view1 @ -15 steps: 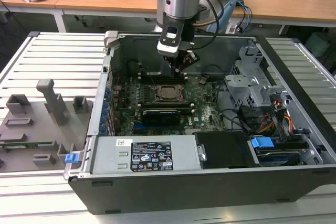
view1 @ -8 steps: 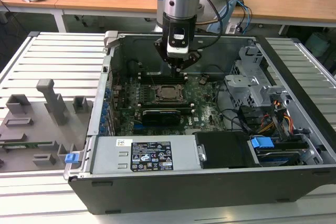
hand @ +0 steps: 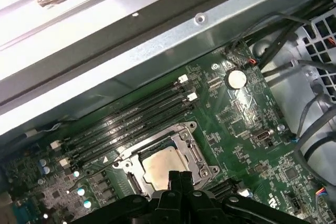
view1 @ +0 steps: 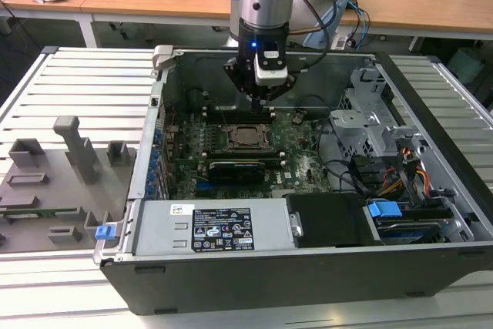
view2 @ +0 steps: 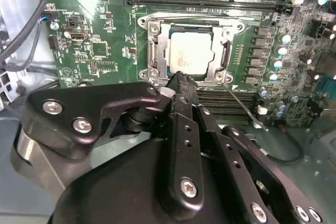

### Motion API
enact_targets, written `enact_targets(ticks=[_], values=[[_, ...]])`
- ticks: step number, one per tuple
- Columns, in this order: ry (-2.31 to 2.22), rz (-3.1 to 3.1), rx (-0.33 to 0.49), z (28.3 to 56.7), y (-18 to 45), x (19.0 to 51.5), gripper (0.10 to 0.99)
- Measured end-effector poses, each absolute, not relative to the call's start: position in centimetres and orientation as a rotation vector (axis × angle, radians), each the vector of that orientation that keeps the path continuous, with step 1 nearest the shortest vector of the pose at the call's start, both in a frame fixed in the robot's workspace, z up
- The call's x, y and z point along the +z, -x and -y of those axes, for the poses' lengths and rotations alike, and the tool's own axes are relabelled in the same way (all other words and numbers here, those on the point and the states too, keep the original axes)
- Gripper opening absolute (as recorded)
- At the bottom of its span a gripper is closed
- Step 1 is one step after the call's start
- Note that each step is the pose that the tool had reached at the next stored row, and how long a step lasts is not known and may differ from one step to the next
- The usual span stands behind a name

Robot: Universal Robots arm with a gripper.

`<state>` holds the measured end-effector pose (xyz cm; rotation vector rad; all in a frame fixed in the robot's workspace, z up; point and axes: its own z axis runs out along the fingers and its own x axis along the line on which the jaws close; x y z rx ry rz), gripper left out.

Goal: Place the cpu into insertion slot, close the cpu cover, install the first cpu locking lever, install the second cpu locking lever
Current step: 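Install the first cpu locking lever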

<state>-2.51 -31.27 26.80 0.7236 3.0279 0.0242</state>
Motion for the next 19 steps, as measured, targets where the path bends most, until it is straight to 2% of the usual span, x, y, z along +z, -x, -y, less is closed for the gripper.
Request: enact_targets(ticks=[19], values=[[-0.063, -3.116, 0.033, 31.27, 2.51, 26.72, 0.106]])
